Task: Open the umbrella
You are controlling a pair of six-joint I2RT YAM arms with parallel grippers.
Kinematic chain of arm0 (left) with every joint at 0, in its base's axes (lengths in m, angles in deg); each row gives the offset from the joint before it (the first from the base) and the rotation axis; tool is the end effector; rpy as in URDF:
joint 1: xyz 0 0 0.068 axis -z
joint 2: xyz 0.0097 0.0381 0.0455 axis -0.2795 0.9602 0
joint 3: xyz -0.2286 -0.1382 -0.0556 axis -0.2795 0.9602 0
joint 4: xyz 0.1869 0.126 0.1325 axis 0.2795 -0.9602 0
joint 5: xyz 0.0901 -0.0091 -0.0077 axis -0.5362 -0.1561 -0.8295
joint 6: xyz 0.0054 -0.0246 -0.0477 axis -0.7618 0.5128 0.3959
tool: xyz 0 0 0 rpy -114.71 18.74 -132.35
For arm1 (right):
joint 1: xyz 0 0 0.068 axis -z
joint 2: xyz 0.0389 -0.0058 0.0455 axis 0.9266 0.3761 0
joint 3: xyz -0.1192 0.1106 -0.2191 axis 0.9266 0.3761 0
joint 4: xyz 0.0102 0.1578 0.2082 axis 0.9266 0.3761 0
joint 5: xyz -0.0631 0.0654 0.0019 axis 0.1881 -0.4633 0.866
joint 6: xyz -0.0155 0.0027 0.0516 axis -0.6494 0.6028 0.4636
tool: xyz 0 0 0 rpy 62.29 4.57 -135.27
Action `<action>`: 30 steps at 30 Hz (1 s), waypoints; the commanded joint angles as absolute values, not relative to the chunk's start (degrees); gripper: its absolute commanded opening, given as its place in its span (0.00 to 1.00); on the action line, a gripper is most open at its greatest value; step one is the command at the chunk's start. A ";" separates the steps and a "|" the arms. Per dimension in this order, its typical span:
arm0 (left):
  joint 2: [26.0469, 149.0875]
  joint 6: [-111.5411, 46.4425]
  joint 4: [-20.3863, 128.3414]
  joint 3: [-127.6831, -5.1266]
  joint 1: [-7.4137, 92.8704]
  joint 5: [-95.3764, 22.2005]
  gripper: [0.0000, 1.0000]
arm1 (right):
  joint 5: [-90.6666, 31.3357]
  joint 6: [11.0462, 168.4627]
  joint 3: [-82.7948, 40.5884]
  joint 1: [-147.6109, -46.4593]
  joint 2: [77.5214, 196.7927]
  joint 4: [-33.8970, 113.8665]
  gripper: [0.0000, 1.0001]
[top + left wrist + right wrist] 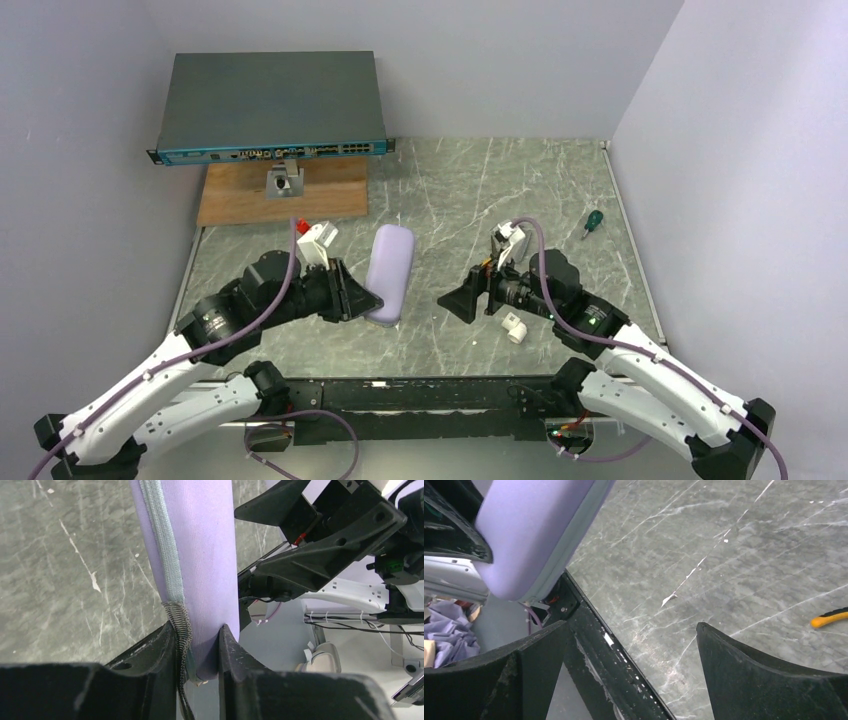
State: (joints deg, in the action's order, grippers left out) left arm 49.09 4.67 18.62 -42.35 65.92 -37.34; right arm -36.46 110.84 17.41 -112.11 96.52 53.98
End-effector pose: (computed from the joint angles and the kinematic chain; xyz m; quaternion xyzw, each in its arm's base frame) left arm 0.0862 -0.1090 0.3375 0.0430 0.8273 -0.4578 0.3229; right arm 0.1159 0.1251 0.2971 -0.1869 0.7836 0.4256 0.4122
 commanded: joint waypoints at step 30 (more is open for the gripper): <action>79.62 10.91 -32.76 -70.96 76.80 -77.94 0.00 | -4.29 99.88 22.88 -145.85 108.90 32.96 0.96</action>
